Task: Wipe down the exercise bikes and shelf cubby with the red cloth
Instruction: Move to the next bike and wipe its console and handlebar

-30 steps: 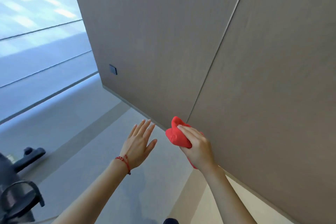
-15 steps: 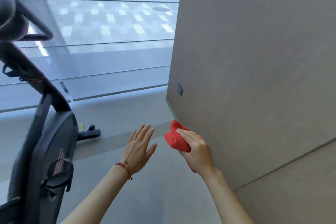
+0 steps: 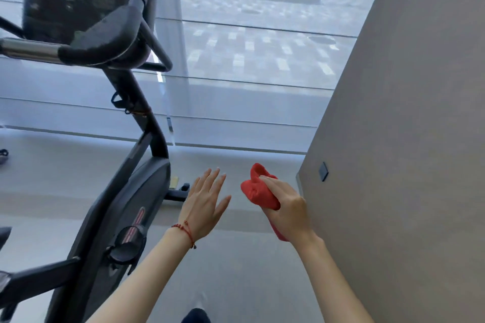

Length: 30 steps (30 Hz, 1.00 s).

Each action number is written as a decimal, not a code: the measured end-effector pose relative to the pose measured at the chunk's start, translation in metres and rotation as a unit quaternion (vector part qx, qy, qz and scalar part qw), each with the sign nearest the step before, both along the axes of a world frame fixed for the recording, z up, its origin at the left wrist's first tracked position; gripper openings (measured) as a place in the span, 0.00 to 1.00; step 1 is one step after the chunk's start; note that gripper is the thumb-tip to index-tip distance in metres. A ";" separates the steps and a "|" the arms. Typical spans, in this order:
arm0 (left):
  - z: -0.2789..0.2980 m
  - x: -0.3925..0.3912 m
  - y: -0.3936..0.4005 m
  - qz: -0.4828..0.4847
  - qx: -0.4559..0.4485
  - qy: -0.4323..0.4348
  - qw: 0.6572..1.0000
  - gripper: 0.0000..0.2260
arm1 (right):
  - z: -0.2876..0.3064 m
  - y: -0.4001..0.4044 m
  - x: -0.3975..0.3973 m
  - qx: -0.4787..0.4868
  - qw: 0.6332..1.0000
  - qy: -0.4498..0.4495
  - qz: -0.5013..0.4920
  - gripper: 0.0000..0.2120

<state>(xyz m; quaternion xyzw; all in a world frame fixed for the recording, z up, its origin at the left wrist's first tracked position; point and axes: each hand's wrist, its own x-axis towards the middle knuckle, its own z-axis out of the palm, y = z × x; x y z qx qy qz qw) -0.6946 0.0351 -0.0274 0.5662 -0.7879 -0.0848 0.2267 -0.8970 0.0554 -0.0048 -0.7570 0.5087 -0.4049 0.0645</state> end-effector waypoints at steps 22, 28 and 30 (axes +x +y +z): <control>0.158 0.082 -0.233 -0.012 -0.217 0.041 0.975 0.22 | 0.147 -0.257 0.085 -0.199 0.978 -0.019 0.056 0.25; 0.206 0.099 -0.254 0.015 -0.264 0.034 0.964 0.22 | 0.190 -0.296 0.103 -0.240 0.966 -0.018 0.096 0.25; 0.222 0.109 -0.261 0.032 -0.280 0.022 0.959 0.22 | 0.204 -0.307 0.109 -0.252 0.961 -0.019 0.113 0.25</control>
